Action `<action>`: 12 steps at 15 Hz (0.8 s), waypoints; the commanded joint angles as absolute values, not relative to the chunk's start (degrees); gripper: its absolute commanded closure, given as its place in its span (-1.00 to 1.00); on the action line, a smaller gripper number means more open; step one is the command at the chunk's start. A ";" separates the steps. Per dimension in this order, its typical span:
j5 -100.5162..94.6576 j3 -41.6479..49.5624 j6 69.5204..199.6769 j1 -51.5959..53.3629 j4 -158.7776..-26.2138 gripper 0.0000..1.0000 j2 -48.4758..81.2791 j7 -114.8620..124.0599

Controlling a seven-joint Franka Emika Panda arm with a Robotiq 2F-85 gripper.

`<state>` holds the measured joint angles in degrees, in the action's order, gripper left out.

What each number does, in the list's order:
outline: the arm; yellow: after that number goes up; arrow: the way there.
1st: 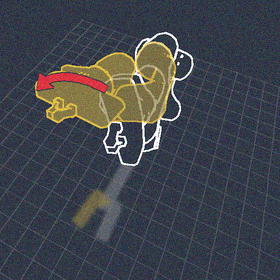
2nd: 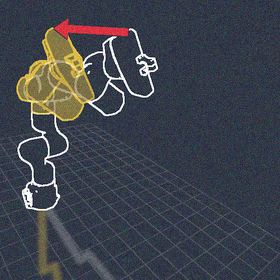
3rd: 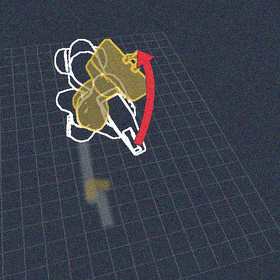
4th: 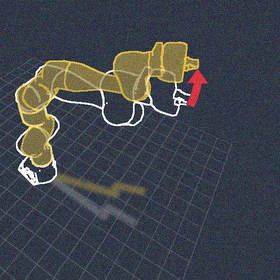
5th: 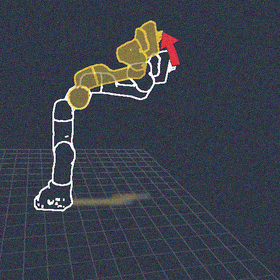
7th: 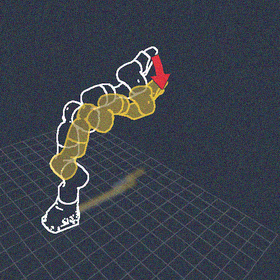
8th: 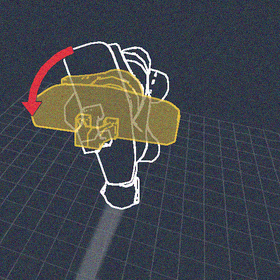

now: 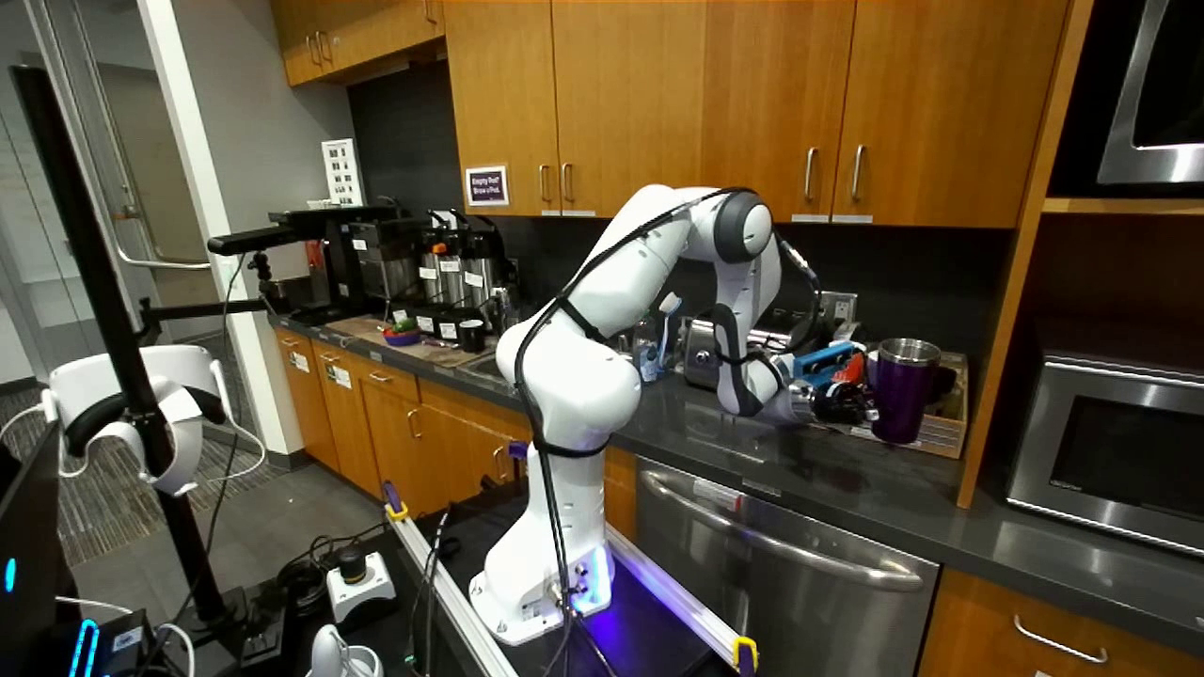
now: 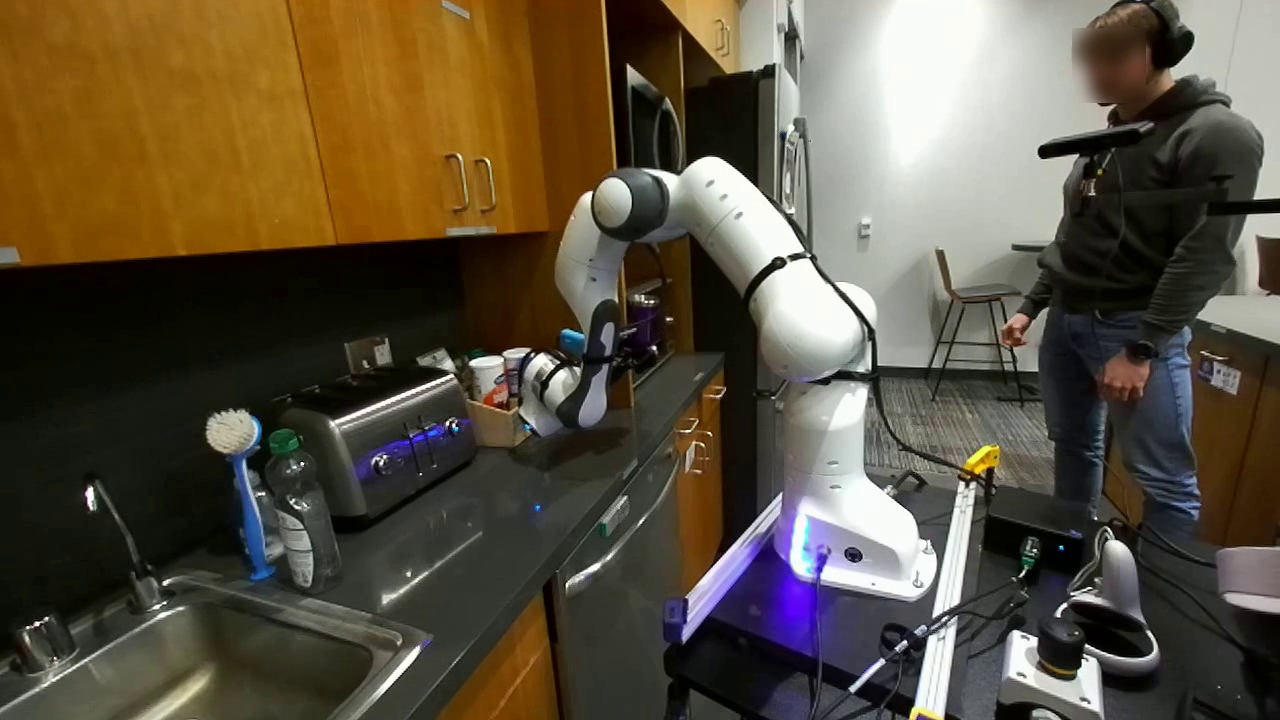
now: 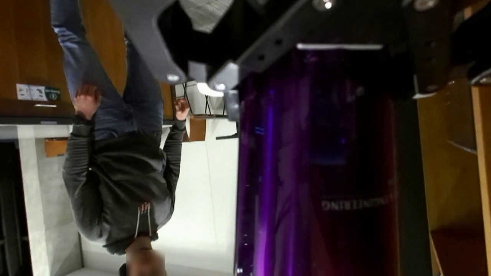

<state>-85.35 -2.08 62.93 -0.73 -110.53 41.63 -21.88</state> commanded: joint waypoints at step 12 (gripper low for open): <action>-84.55 -1.76 67.09 -0.86 -105.99 -0.14 42.91 -23.29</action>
<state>-85.33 -2.05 68.93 -1.66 -108.12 41.96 -21.94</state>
